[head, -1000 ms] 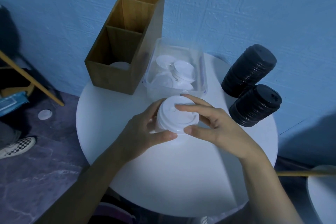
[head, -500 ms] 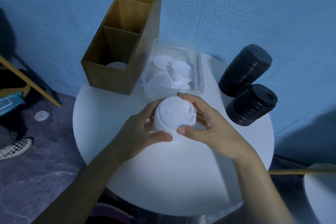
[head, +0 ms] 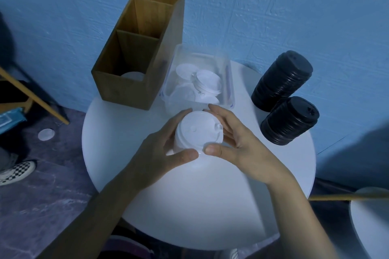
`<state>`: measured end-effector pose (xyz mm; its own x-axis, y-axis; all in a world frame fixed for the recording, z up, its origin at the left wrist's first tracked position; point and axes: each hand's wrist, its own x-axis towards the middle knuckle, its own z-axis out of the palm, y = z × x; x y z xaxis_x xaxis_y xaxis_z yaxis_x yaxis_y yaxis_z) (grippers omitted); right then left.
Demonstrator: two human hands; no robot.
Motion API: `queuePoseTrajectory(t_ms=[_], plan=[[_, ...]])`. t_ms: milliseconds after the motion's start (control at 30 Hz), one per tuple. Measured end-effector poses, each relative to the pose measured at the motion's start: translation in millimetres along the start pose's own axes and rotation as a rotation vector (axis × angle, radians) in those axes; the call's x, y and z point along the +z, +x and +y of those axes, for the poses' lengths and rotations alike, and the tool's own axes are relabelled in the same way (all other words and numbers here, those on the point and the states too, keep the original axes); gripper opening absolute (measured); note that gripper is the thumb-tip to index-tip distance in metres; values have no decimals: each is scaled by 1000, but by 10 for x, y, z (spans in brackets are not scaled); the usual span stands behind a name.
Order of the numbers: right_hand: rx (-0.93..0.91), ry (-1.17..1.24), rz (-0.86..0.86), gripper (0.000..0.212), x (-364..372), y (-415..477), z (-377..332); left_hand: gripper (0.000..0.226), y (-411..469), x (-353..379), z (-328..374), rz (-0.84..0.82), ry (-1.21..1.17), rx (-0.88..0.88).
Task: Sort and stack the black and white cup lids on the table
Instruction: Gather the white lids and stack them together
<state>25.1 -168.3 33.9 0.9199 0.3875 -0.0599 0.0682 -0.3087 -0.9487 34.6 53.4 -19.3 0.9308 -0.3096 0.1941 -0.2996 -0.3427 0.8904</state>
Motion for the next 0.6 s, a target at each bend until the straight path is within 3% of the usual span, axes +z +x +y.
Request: queuePoseTrajectory(t_ms=[267,400,500,600], plan=[[-1,-124,3,52,-164,109,-199,83,24,17,-135,45,9,30],[-68,-257,208,13,-322,387,-376,85,38,20,-175,59,14,21],[-82,-426,295,19,-360,756,-414,84,38,31,-197,57,6,22],[0,-665,251,13,-322,1139,-371,85,41,36,-202,64,11,27]])
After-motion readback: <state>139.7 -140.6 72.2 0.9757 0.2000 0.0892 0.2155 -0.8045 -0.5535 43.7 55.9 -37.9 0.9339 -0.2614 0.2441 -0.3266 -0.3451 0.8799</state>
